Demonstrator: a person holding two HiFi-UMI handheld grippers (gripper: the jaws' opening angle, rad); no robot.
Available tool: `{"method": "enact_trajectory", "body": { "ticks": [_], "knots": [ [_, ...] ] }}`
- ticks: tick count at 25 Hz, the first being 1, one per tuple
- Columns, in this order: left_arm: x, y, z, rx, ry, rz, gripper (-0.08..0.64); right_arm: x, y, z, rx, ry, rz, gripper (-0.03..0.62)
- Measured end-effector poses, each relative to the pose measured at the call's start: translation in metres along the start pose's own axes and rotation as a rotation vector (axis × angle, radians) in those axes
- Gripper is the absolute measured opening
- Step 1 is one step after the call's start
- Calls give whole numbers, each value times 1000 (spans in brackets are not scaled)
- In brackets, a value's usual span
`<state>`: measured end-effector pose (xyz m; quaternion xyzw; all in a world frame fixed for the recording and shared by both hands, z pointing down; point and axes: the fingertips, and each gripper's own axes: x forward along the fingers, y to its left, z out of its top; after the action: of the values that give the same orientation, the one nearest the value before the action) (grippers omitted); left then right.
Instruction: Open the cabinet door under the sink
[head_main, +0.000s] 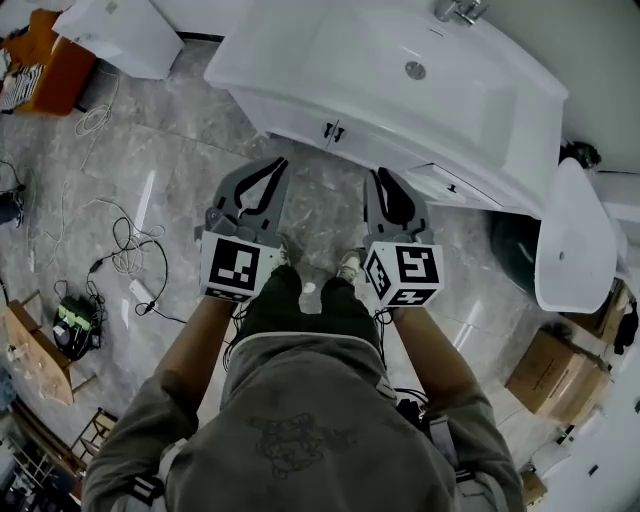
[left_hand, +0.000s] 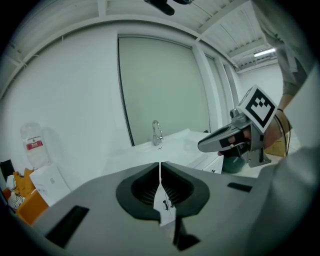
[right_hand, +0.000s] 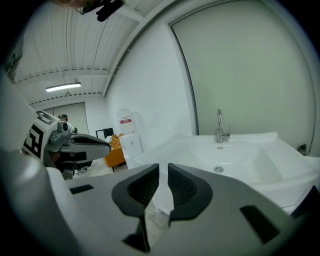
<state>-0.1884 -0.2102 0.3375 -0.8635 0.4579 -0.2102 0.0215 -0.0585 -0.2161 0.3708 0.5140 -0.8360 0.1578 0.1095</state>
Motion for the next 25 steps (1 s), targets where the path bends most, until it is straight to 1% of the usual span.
{"method": "enact_trajectory", "body": {
  "ticks": [1,4,5,10,16,19,22,25],
  "knots": [
    [6,-1,-6,3,1,-9,23,7,-3,-6,4,3,-13,47],
    [26,-3,-27,-1,10,-25,23,32,-11,-31,30,33,-48,119],
    [32,-4,-36,-12,16,-24,23,39,-14,-41,42,48,-60,124],
    [54,-3,-78,-56,66,-16,23,74,-20,-75,35,90,-94,126],
    [80,-1,-118,-50,96,-34,23,122,-24,-127,36,151,-90,126],
    [90,1,-136,-52,112,-41,23,141,-31,-147,51,171,-101,126],
    [104,3,-153,-65,124,-46,23,160,-42,-166,42,187,-118,124],
    [118,1,-167,-67,115,-79,23,178,-53,-187,50,213,-136,122]
  ]
}}
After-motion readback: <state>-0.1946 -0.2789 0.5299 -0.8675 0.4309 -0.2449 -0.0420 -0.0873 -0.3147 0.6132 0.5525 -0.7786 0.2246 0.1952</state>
